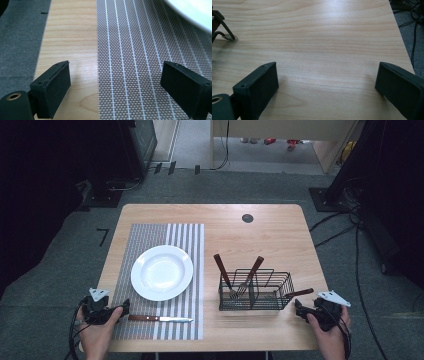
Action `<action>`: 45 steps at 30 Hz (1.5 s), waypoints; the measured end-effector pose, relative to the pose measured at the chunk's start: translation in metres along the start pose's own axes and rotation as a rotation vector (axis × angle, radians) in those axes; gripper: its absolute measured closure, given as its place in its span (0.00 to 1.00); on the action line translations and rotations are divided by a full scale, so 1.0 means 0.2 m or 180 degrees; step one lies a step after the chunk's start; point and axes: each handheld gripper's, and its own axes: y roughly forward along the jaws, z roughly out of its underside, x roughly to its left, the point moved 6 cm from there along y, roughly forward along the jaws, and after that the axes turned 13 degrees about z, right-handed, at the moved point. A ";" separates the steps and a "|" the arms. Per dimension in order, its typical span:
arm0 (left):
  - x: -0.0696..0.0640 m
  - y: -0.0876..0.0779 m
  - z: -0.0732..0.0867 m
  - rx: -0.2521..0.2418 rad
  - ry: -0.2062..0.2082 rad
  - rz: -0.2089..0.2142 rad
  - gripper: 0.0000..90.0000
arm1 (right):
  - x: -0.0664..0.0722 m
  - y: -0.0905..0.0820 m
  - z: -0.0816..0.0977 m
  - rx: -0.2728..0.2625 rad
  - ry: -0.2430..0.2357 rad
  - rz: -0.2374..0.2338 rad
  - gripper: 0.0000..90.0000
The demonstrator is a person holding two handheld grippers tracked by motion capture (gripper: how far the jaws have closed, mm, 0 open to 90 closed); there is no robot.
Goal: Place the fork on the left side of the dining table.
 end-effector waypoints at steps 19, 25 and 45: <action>-0.54 -0.18 -0.36 -0.0581 0.0381 0.1143 0.11 | 0.00 0.00 0.00 0.0003 0.0003 0.0002 0.05; -0.71 -0.15 -0.43 -0.0625 0.0488 0.1378 0.09 | 0.00 0.00 0.00 -0.0004 -0.0004 -0.0001 0.05; -1.21 -0.01 -0.60 -0.0514 0.0810 0.1942 0.11 | 0.00 0.00 0.00 -0.0001 -0.0005 -0.0001 0.05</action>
